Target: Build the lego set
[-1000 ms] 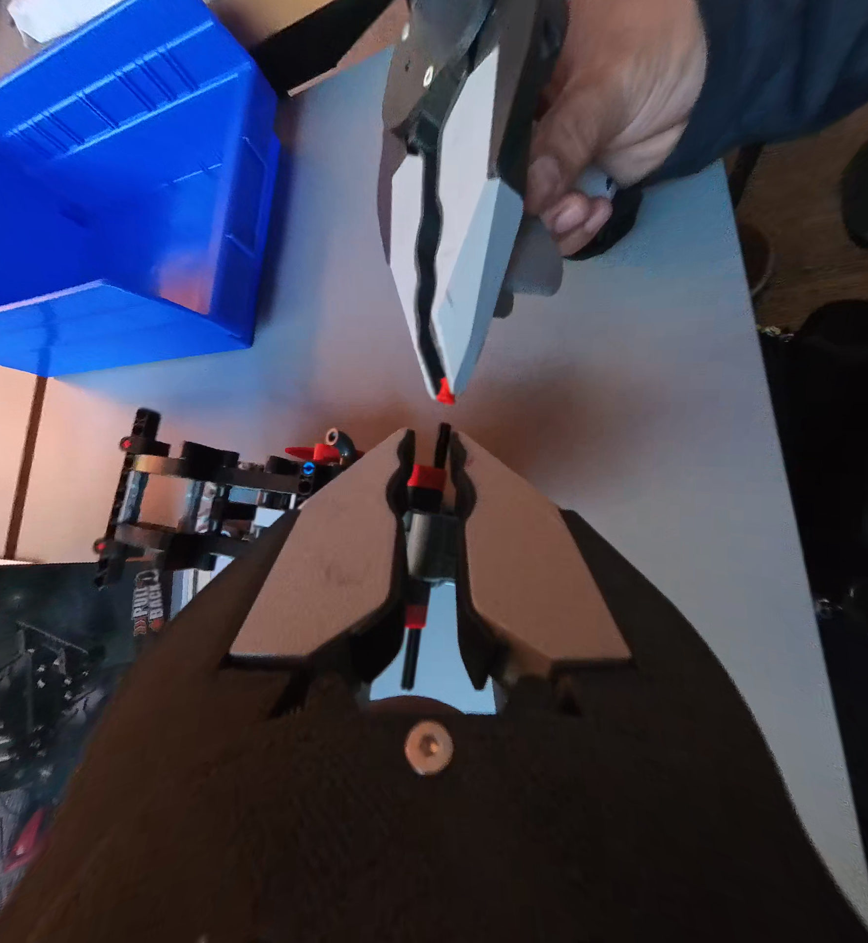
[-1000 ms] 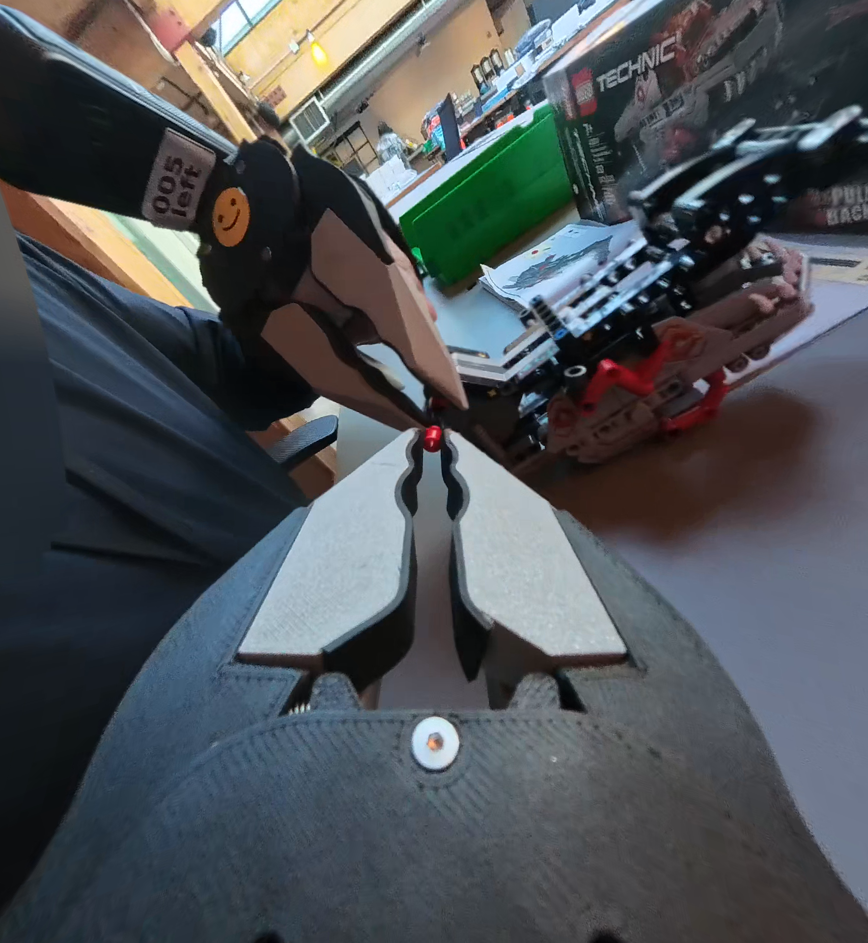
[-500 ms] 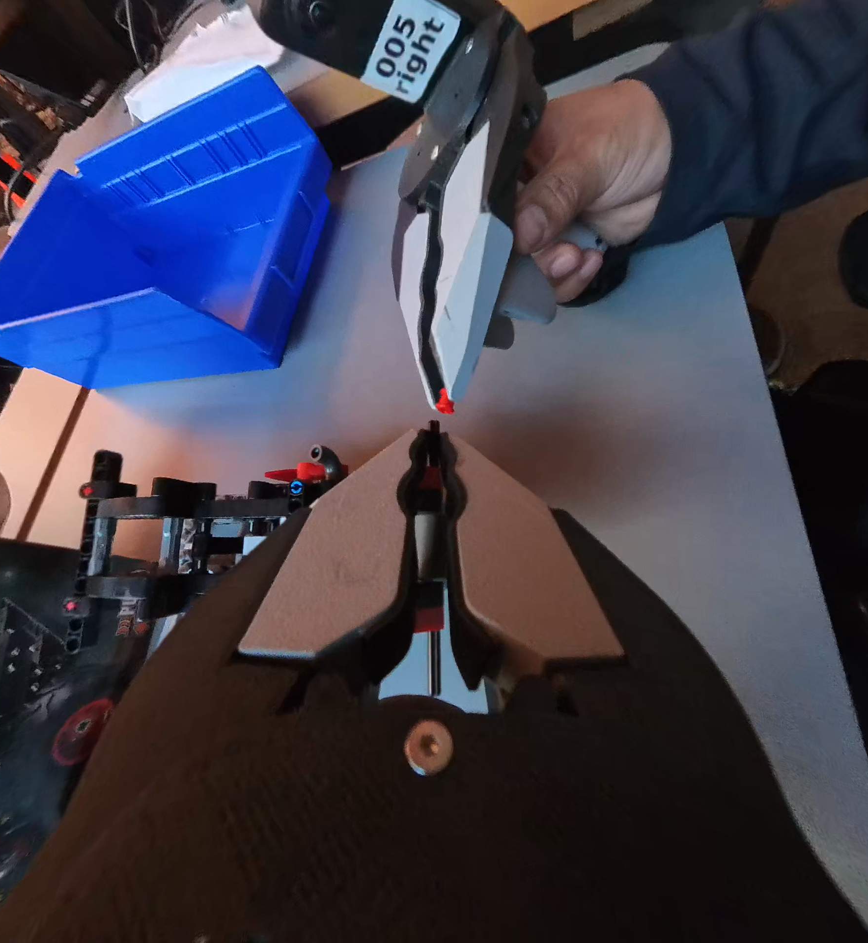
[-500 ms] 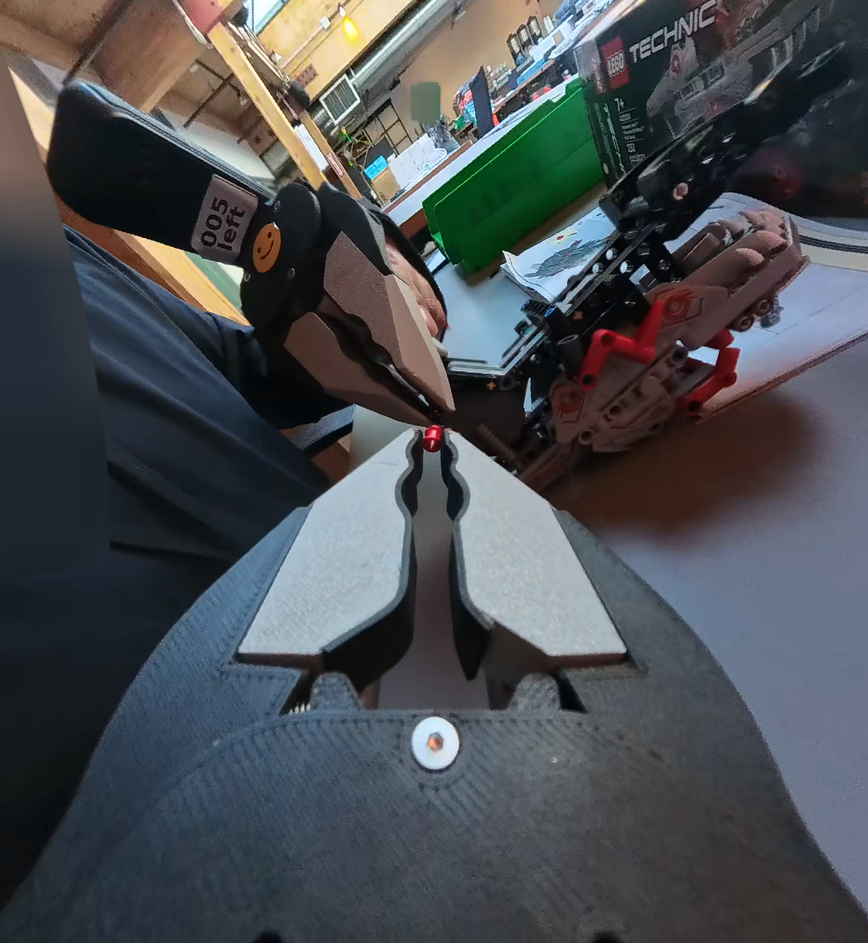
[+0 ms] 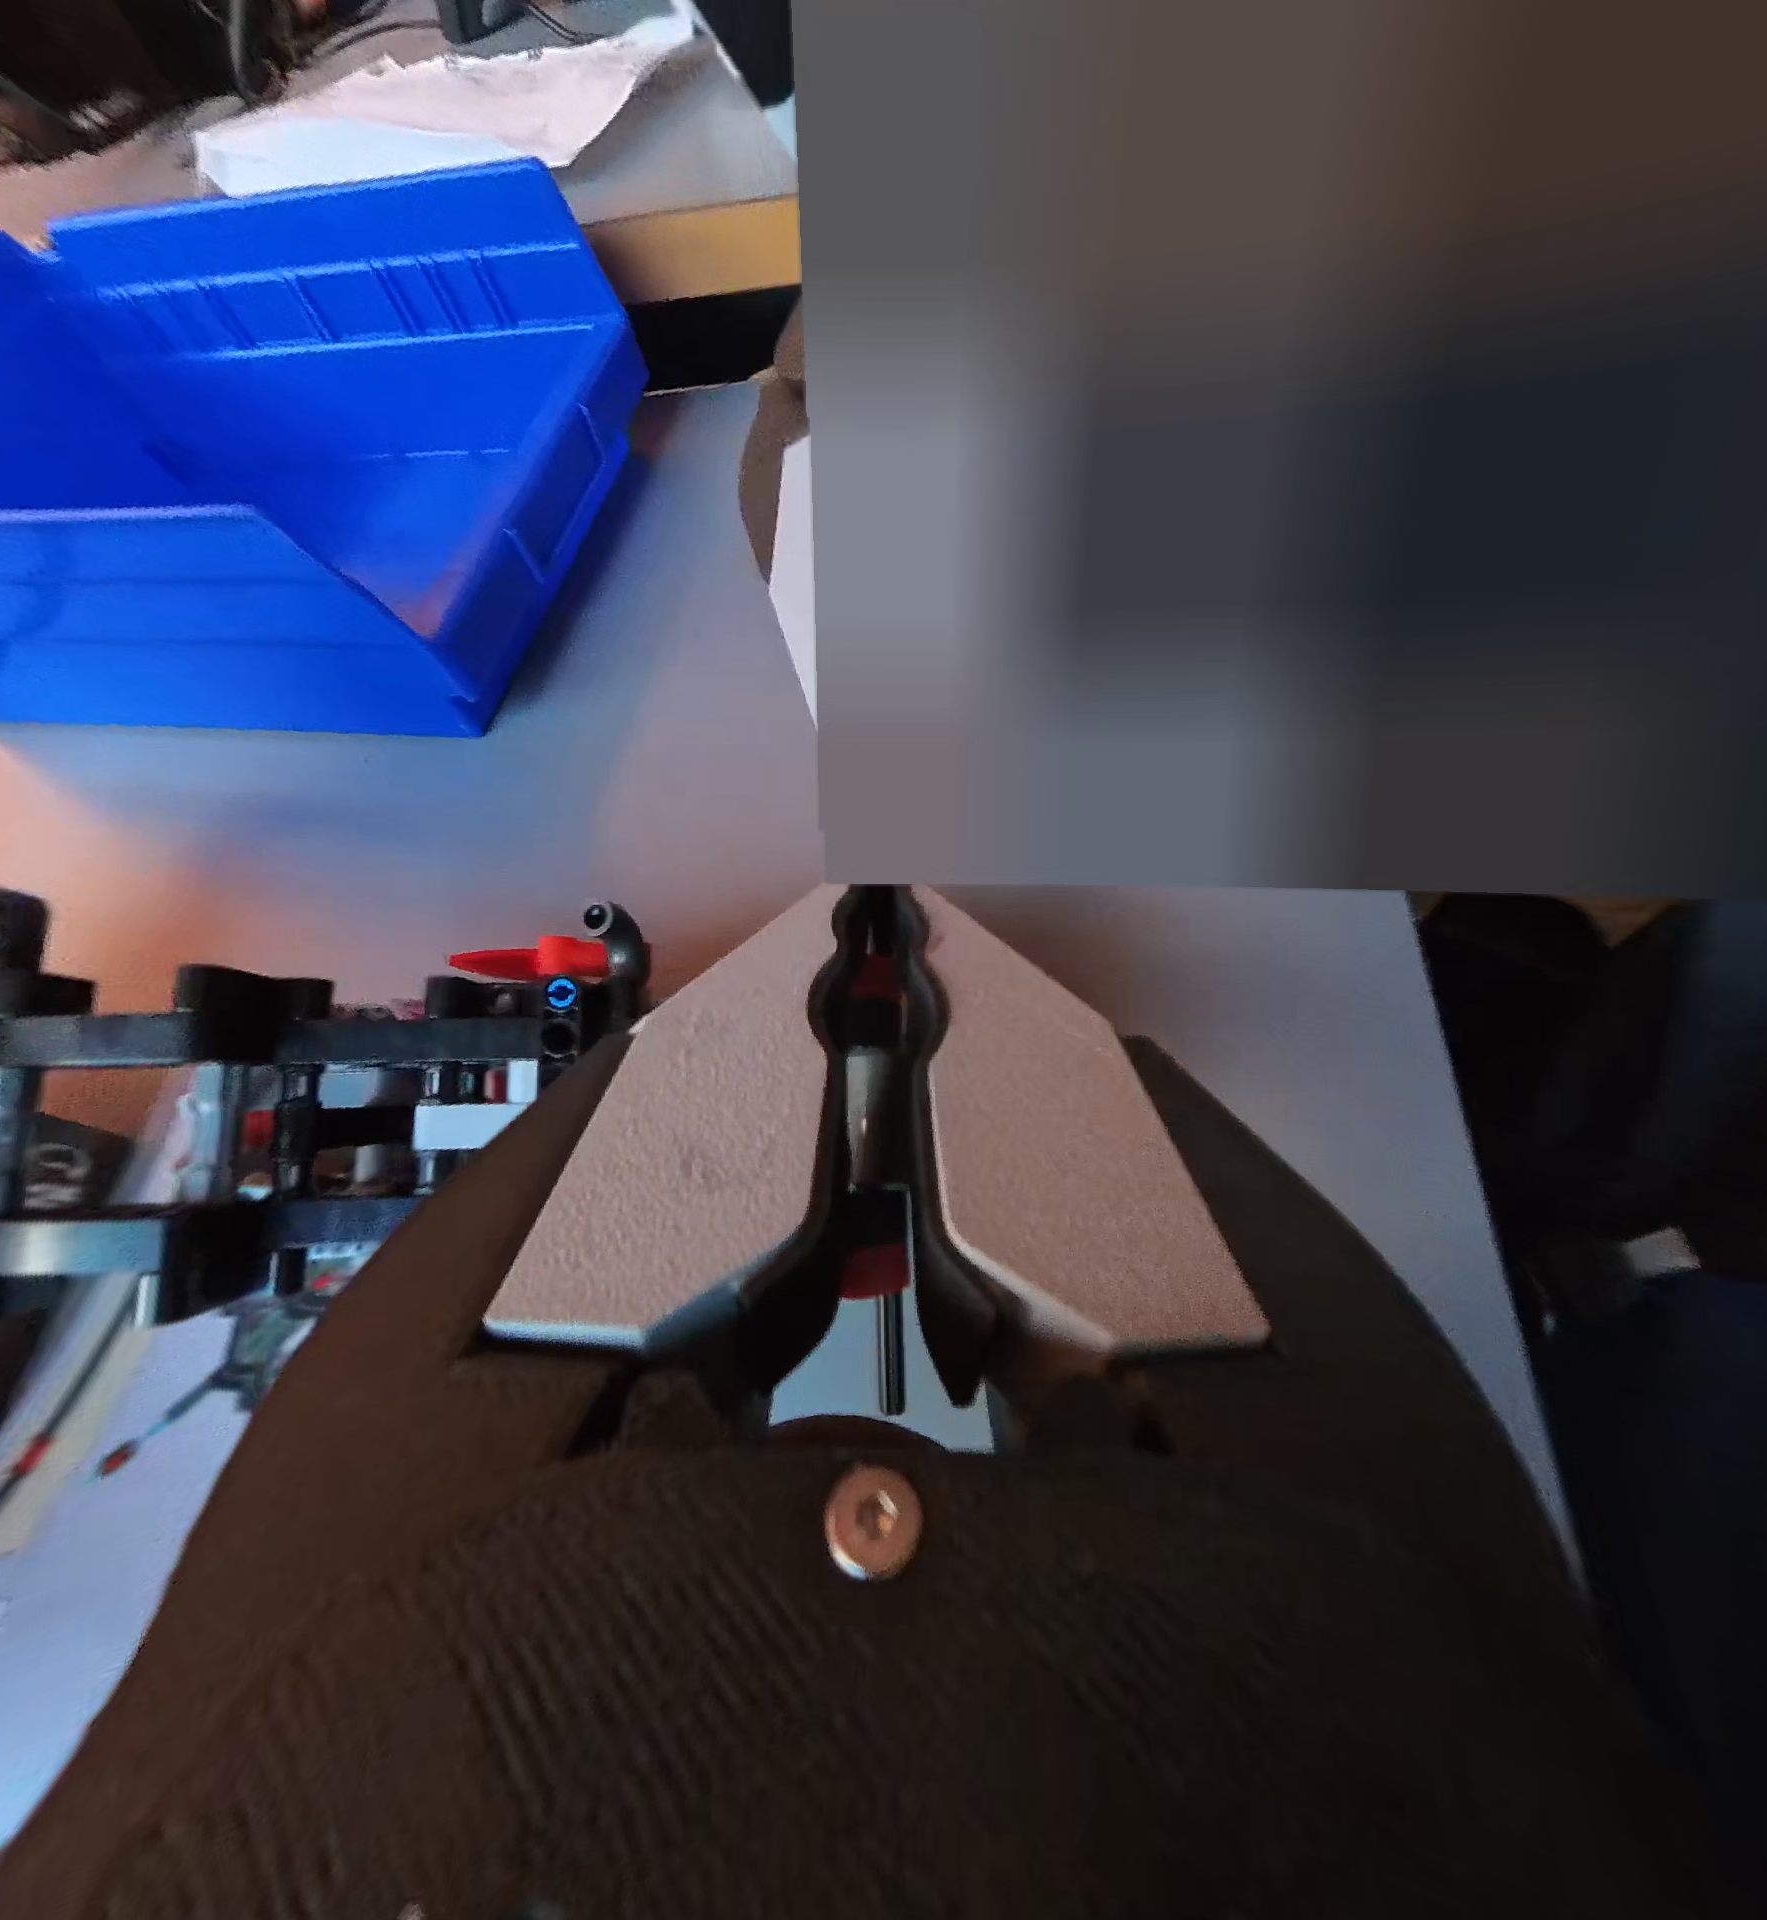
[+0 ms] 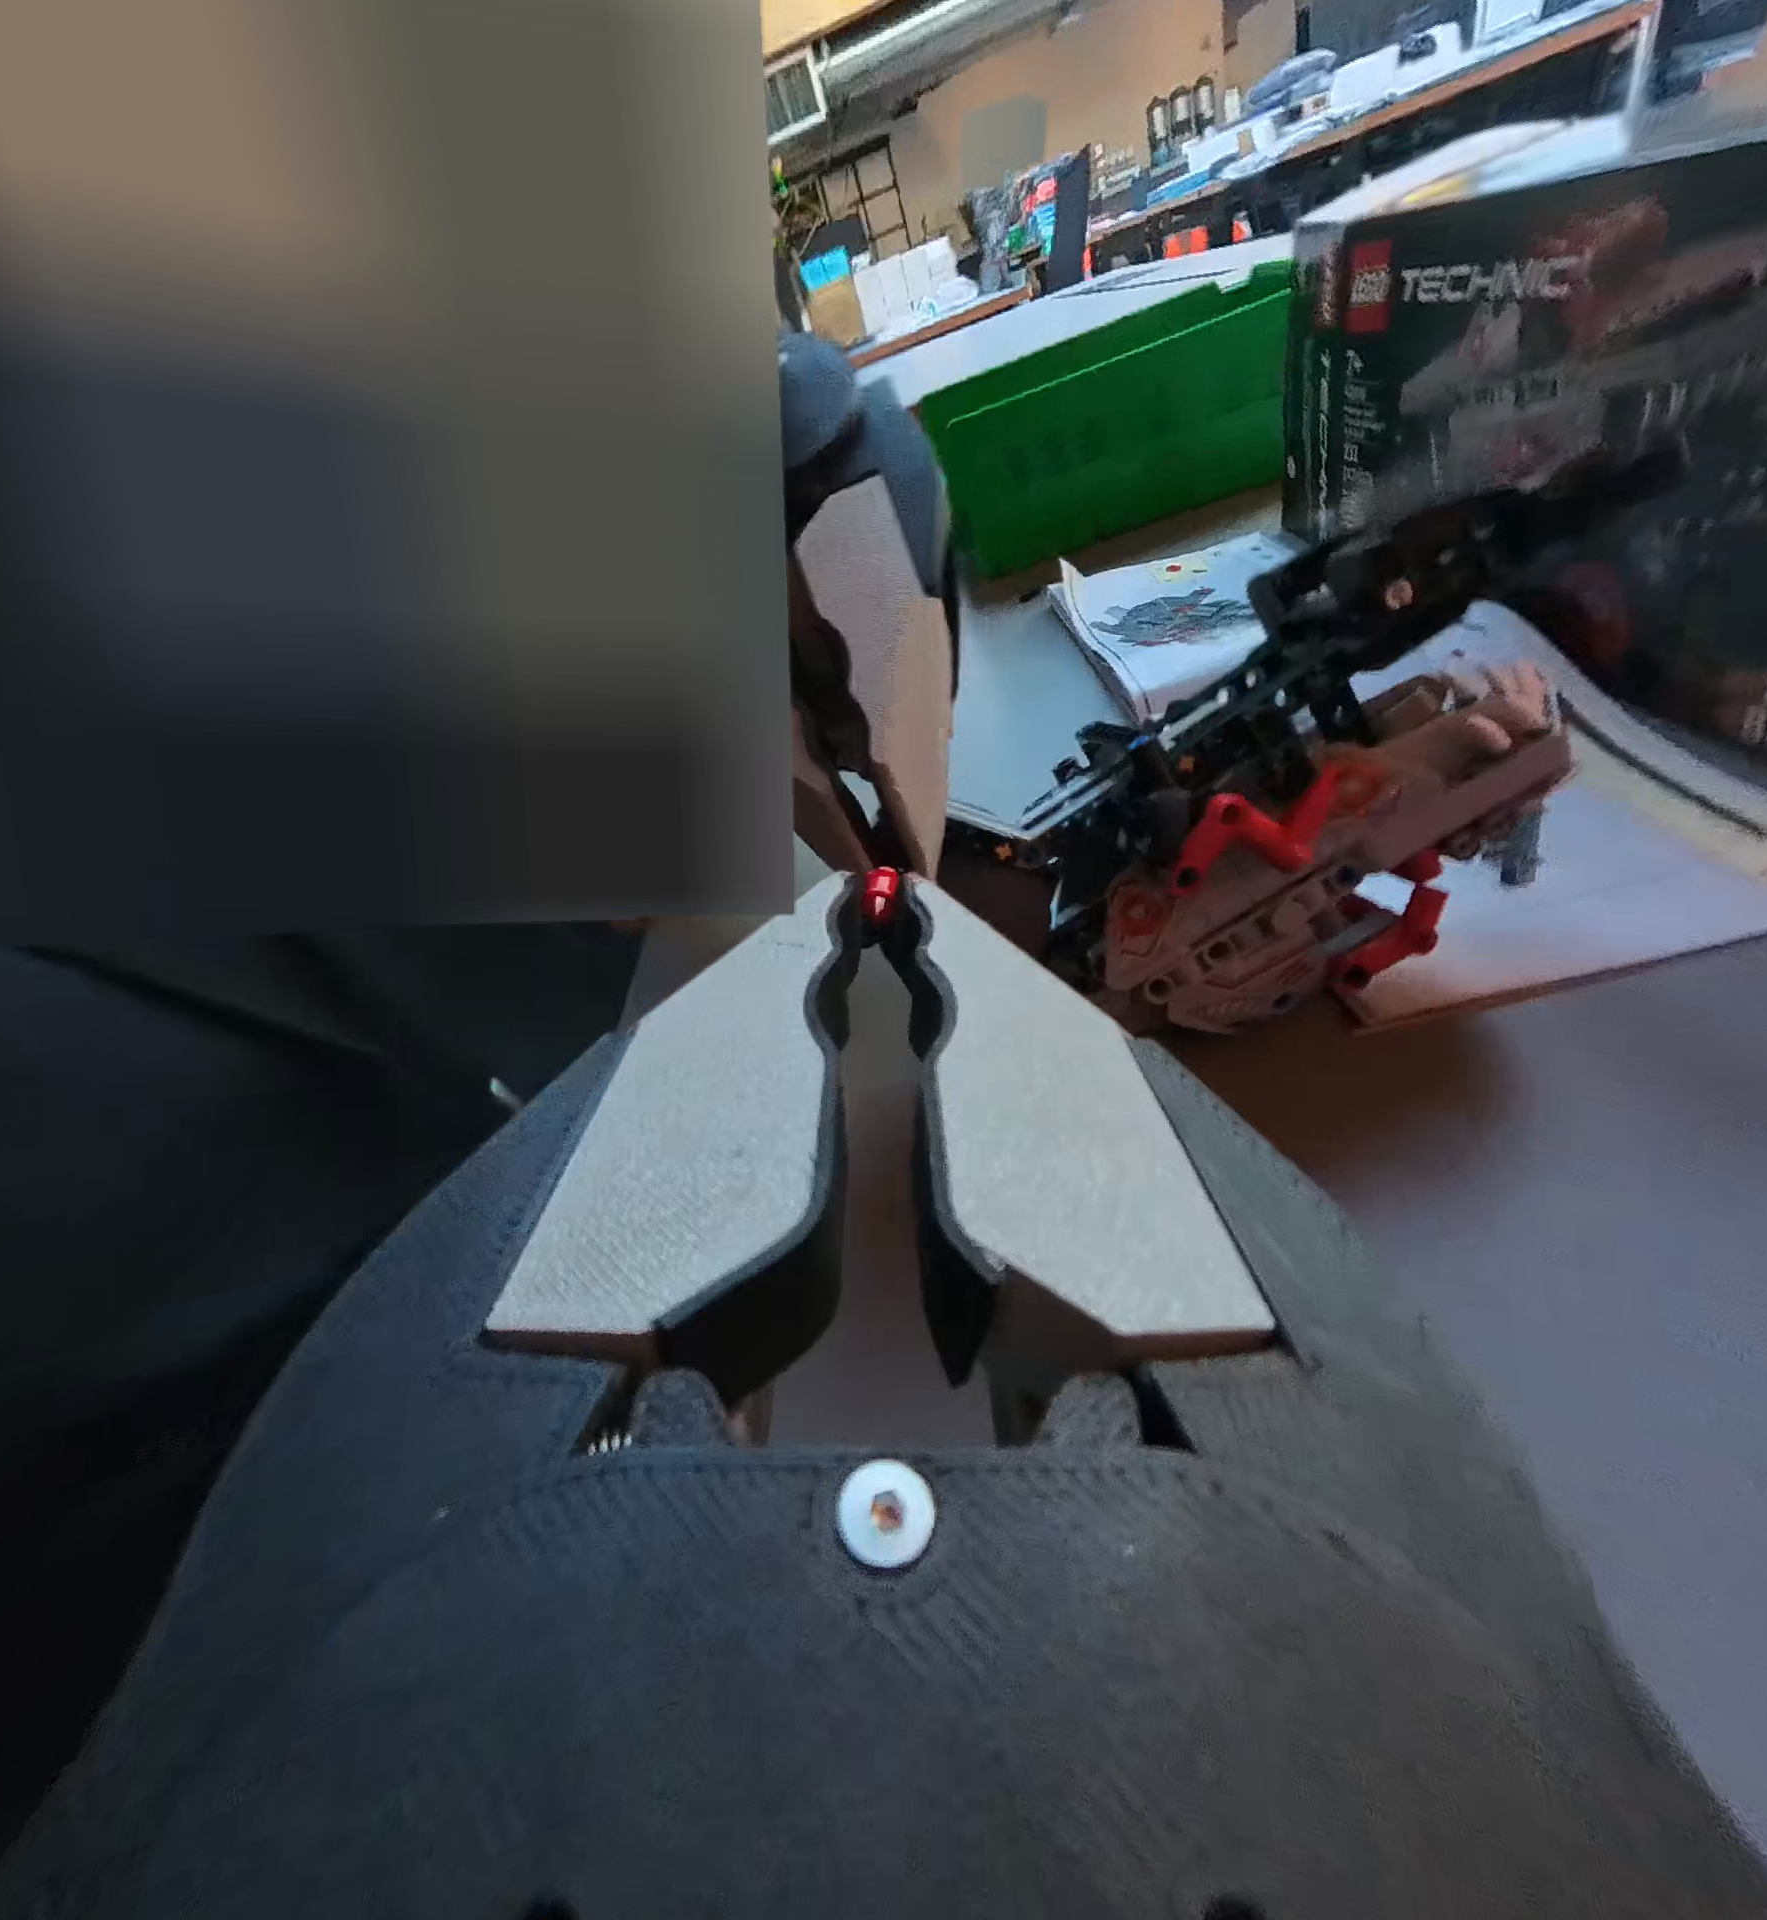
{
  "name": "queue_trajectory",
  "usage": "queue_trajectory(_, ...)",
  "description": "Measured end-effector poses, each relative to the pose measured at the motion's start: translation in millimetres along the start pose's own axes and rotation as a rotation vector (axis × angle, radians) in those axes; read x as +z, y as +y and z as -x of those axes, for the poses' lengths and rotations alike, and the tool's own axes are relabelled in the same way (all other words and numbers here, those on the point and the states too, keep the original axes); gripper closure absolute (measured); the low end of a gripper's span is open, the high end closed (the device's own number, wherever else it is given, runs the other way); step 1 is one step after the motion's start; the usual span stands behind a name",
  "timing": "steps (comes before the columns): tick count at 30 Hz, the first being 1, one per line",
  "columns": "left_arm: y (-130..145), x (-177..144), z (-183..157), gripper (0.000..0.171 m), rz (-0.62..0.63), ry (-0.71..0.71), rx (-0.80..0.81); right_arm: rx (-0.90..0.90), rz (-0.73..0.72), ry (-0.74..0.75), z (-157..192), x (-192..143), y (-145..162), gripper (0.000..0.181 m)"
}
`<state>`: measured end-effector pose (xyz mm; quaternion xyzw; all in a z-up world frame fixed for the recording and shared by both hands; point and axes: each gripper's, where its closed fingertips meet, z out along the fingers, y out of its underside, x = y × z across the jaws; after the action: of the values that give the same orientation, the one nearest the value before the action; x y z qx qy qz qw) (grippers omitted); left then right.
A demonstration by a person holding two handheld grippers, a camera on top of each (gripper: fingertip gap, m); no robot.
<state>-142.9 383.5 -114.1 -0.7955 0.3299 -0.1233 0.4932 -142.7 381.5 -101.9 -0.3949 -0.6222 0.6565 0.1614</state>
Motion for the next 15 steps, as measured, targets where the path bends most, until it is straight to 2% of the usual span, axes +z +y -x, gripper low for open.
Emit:
queue_trajectory(8, -2.1, -1.5, 0.8, 0.170, 0.002, 0.203, -0.240, -0.305, 0.131, 0.002, -1.2, 3.8, 1.1, 0.179)
queue_trajectory(15, -4.3, -0.9, 3.5, 0.170, -0.007, 0.293, -0.361, -0.429, 0.089, -0.032, -8.6, 2.7, -3.9, 0.179)
